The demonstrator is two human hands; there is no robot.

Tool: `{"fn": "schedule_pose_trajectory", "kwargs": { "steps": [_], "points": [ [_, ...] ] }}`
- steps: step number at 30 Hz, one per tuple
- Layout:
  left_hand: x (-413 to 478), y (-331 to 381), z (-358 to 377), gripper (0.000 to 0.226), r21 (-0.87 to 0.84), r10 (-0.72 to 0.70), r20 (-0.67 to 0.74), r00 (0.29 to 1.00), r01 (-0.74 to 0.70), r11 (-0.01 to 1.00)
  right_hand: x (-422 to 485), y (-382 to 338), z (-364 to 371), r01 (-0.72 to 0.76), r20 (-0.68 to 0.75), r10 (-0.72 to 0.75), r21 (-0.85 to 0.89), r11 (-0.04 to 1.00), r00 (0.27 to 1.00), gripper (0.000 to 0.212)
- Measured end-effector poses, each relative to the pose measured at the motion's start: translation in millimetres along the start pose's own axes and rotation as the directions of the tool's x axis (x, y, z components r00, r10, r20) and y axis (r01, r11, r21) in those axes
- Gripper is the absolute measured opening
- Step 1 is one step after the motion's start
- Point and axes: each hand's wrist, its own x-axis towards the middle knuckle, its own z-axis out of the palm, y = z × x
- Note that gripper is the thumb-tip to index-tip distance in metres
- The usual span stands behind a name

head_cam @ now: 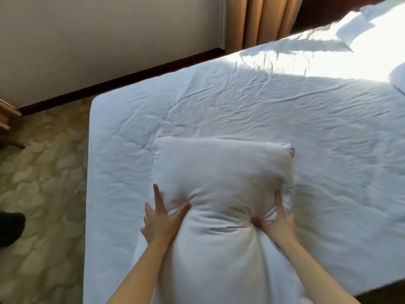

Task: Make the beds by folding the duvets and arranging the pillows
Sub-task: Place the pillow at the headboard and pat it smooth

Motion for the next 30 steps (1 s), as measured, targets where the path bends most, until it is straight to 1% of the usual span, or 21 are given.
{"fn": "schedule_pose_trajectory", "kwargs": {
  "steps": [2,3,6,8,10,12,14,16,18,20,23,25,28,30],
  "points": [
    [-1,3,-5,0.110,-0.029,0.009,0.031,0.999,-0.008,1.000,-7,-1,0,0.038,-0.125,-0.044,-0.054,0.998,0.991,0.106],
    [-3,4,-9,0.110,-0.056,0.014,0.048,0.999,-0.011,0.998,-13,-2,0,0.052,-0.165,-0.061,-0.058,0.997,0.984,0.101],
    [-14,11,-24,0.108,-0.138,0.030,0.092,0.995,-0.018,0.990,-32,-12,-2,0.058,-0.208,-0.067,-0.049,0.997,0.976,0.082],
    [-22,16,-35,0.102,-0.161,0.067,0.082,0.994,-0.054,0.986,-45,-21,-6,0.048,-0.233,-0.059,-0.051,0.998,0.971,0.069],
    [-35,20,-48,0.094,-0.164,0.130,0.045,0.990,-0.121,0.979,-62,-28,-13,0.039,-0.268,-0.052,-0.055,0.998,0.962,0.058],
    [-52,24,-62,0.087,-0.160,0.214,0.016,0.977,-0.208,0.965,-88,-28,-22,0.019,-0.311,-0.029,-0.034,0.999,0.950,0.051],
    [-72,27,-75,0.084,-0.161,0.307,0.007,0.952,-0.302,0.940,-120,-20,-35,0.009,-0.379,-0.011,-0.007,1.000,0.926,0.048],
    [-92,37,-85,0.083,-0.183,0.413,0.024,0.910,-0.402,0.897,-153,-5,-59,-0.008,-0.465,0.019,0.026,1.000,0.885,0.045],
    [-115,55,-89,0.083,-0.233,0.537,0.044,0.842,-0.514,0.826,-183,13,-92,-0.033,-0.561,0.063,0.064,0.997,0.825,0.044],
    [-143,81,-86,0.083,-0.272,0.647,0.061,0.760,-0.611,0.743,-216,35,-130,-0.043,-0.659,0.112,0.119,0.992,0.744,0.048],
    [-192,125,-76,0.082,-0.332,0.781,0.071,0.620,-0.724,0.605,-266,71,-181,-0.023,-0.789,0.168,0.192,0.981,0.591,0.053],
    [-230,153,-63,0.082,-0.361,0.856,0.078,0.512,-0.786,0.503,-302,101,-207,-0.006,-0.854,0.205,0.230,0.973,0.478,0.053],
    [-289,185,-44,0.080,-0.399,0.924,0.091,0.370,-0.837,0.374,-349,145,-236,0.016,-0.916,0.235,0.254,0.967,0.326,0.057],
    [-334,204,-26,0.077,-0.437,0.957,0.111,0.269,-0.851,0.290,-382,179,-253,0.043,-0.931,0.297,0.312,0.949,0.214,0.063]
  ]
}}
